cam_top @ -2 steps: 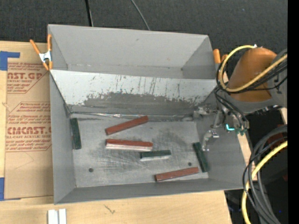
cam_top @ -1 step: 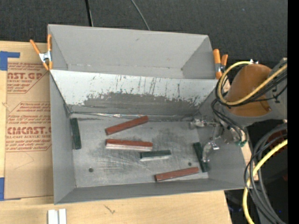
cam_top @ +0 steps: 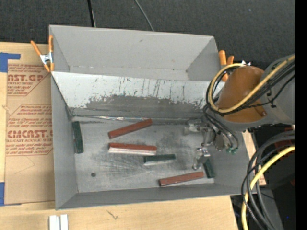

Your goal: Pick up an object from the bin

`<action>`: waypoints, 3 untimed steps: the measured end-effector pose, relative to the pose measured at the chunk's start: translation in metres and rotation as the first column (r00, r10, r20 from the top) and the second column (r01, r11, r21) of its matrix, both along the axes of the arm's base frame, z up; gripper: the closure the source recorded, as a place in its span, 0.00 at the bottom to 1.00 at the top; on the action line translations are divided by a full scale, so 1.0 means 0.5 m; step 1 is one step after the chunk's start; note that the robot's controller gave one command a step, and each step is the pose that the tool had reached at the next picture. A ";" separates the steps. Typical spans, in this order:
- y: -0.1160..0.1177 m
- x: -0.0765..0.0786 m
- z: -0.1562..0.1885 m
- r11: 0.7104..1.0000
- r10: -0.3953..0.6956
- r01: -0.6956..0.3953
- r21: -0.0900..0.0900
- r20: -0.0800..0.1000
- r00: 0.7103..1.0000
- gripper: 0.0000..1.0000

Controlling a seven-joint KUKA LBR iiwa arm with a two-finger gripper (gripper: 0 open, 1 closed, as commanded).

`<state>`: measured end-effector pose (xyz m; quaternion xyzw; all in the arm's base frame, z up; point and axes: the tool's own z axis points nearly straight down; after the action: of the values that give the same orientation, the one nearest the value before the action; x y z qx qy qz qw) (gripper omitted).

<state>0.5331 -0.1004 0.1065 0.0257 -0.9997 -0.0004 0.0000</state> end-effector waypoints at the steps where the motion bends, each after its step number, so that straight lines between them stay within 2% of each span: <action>1: 0.050 -0.034 -0.068 0.997 0.072 -0.072 -0.001 -0.003 0.997 1.00; 2: 0.052 -0.030 -0.070 0.997 0.072 -0.072 -0.002 0.007 0.997 0.00; 3: 0.052 -0.030 -0.070 0.997 0.072 -0.072 -0.002 0.007 0.997 0.00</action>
Offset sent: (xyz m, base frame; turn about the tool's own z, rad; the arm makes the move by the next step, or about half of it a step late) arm 0.0000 0.0000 0.0000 0.0000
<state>0.5180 -0.0744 0.0716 0.0618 -0.9981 0.0005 -0.0036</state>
